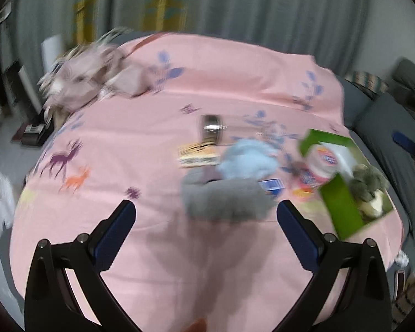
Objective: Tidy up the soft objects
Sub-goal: 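Move the right tool back to the grey knit cloth, then close the right gripper on the grey knit cloth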
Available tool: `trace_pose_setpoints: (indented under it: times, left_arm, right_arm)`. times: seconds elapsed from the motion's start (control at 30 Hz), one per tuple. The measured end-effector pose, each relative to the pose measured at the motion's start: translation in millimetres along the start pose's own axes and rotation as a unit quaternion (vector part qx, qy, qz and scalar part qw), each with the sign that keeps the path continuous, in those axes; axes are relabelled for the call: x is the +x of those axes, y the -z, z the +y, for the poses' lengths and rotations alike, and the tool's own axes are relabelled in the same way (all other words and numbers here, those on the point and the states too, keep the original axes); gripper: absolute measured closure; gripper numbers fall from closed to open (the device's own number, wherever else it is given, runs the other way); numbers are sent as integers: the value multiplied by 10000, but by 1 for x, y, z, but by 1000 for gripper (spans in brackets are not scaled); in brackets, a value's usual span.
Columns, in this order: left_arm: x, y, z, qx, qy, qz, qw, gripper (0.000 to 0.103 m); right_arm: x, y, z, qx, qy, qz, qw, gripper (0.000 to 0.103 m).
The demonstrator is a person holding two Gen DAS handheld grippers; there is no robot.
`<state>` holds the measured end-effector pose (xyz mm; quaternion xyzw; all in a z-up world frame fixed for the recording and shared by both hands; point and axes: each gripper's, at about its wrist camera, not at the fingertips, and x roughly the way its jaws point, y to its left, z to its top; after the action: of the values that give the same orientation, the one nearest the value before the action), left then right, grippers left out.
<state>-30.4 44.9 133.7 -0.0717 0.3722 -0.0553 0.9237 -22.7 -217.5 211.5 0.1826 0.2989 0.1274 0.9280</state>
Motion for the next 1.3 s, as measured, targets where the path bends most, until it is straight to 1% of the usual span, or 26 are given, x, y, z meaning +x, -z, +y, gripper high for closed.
trace_pose_setpoints:
  times: [0.13,0.27,0.37,0.47,0.57,0.6,0.63,0.67,0.73,0.77,0.8,0.83,0.97,1.03,1.07,1.2,1.3]
  left_arm:
    - [20,9,44,-729,-10,250,9970,1]
    - [40,17,70,-1187,-88,608,9910,3]
    - [46,19,78,-1323,-49,761,9883,3]
    - [42,19,82,-1386,-163,692,9878,3]
    - [38,18,83,-1357,-129,633,9886,3]
    - [37,17,84,-1355,-130,614,9888,3]
    - [36,17,86,-1354,-163,595,9889,3]
    - [35,18,88,-1351,-201,584,9889,3]
    - [35,17,91,-1355,-256,550,9889,3]
    - [34,17,92,-1360,-265,540,9889,3]
    - [33,17,94,-1361,-271,531,9889,3]
    - [33,17,95,-1353,-285,511,9891,3]
    - [31,17,101,-1343,-381,475,9891,3]
    - [29,17,103,-1382,-356,471,9886,3]
    - [28,17,105,-1399,-343,470,9885,3]
    - [26,18,111,-1477,-360,486,9872,3]
    - [25,19,116,-1555,-366,506,9859,3]
  right_arm:
    - [43,22,39,-422,-67,590,9973,4]
    - [88,50,65,-875,147,1146,9894,4]
    - [119,69,75,-1132,173,1456,9827,4]
    - [146,85,85,-1422,196,1680,9753,6]
    - [168,101,92,-1809,441,1815,9656,15]
    - [175,107,92,-1883,512,1875,9627,23]
    - [180,109,90,-1927,551,1941,9603,38]
    - [185,113,88,-1966,598,2019,9576,47]
    - [186,115,87,-2113,727,1915,9557,82]
    - [184,115,87,-2163,688,1944,9543,87]
    - [181,115,87,-2123,530,2114,9526,88]
    - [176,113,87,-2032,320,2201,9535,90]
    - [145,108,98,-2036,-196,2159,9547,91]
    - [125,105,107,-2022,-552,2187,9530,91]
    - [118,105,110,-2048,-654,2191,9517,91]
    - [94,108,123,-2247,-1015,2250,9426,91]
    - [100,118,126,-2206,-1270,2568,9323,91]
